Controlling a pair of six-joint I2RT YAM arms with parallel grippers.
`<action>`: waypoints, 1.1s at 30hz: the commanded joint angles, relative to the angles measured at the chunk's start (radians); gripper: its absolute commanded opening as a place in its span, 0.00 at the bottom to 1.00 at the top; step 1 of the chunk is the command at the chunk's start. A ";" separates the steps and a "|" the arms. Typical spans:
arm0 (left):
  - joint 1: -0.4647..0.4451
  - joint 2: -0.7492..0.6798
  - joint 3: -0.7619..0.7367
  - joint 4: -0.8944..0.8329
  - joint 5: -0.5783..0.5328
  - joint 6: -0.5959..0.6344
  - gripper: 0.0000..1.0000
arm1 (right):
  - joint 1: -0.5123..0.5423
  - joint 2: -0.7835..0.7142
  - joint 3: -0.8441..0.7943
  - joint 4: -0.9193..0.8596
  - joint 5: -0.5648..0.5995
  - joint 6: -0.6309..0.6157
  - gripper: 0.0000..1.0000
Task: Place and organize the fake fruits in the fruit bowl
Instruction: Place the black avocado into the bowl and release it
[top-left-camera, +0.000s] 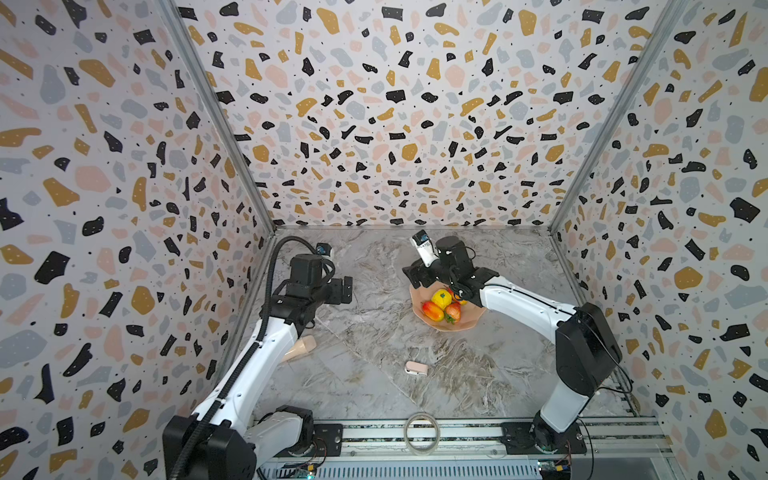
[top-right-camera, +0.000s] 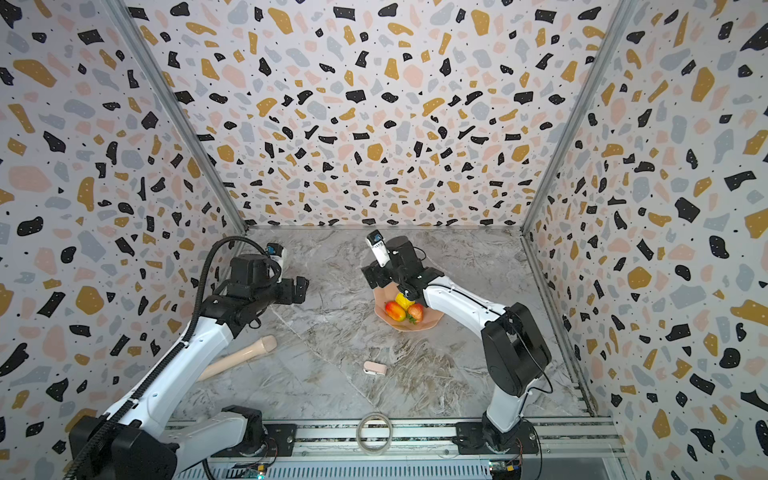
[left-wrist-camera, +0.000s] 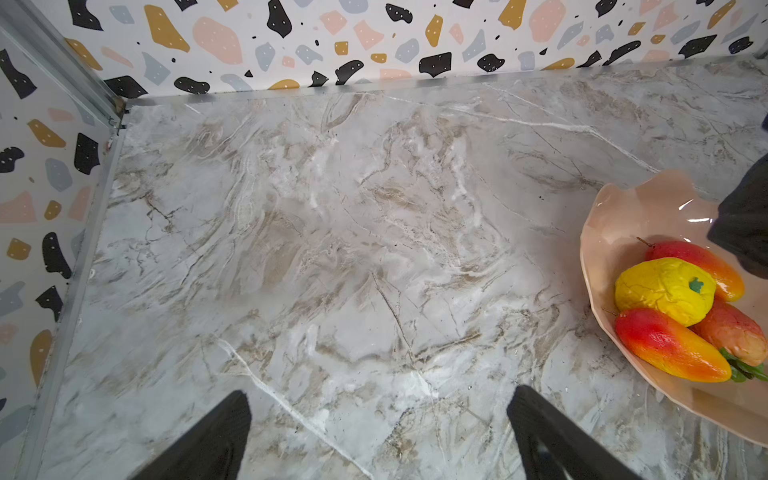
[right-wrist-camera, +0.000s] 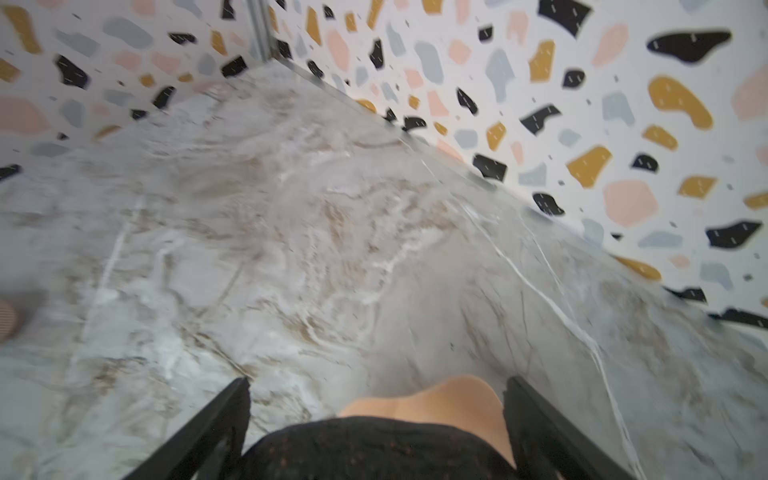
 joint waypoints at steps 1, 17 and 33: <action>-0.001 -0.012 -0.004 0.024 0.004 0.012 1.00 | -0.022 -0.014 -0.050 0.014 0.030 -0.007 0.47; -0.001 -0.001 0.002 0.024 0.005 0.012 1.00 | -0.041 0.094 -0.129 0.179 0.125 0.024 0.51; -0.001 0.003 0.013 0.028 0.033 0.018 1.00 | -0.040 0.093 -0.171 0.232 0.131 0.035 0.75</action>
